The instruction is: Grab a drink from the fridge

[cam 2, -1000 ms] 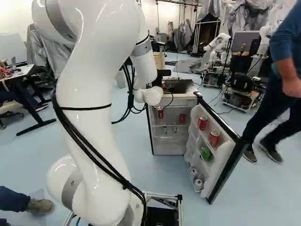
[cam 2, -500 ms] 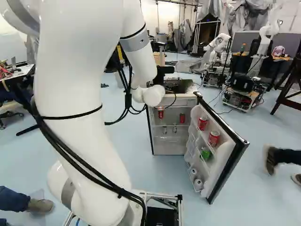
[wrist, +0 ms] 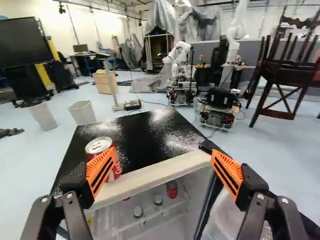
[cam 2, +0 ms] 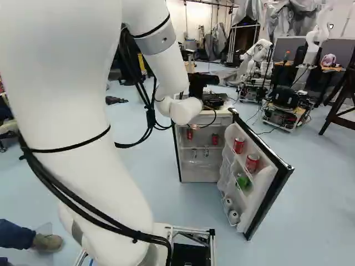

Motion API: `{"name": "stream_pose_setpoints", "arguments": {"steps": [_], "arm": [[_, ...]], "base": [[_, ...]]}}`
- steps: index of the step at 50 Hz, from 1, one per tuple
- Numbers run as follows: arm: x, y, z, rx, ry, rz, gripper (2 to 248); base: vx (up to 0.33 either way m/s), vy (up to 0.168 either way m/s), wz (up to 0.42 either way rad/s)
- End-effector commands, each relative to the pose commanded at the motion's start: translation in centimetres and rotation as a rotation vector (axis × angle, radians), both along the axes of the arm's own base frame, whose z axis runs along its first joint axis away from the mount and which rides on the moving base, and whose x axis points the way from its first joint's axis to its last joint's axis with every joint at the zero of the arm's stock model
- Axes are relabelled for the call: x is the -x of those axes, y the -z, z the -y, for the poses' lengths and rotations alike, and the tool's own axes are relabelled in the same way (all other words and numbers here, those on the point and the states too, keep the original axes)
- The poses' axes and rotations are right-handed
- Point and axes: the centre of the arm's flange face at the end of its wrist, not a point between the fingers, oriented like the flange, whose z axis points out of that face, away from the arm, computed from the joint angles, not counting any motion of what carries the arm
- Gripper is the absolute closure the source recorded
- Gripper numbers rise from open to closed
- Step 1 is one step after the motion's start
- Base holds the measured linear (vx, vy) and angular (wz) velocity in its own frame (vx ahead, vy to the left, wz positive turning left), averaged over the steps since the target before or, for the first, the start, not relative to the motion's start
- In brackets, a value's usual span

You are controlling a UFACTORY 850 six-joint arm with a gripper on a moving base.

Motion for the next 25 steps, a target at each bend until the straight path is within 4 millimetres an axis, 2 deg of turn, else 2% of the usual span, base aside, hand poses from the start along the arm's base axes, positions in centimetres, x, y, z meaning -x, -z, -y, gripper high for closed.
{"name": "stream_pose_setpoints", "arguments": {"steps": [25], "arm": [[3.2,-1.0,4.2,-0.159,0.249,-0.076,3]], "base": [[0.000,0.000,0.000]]}}
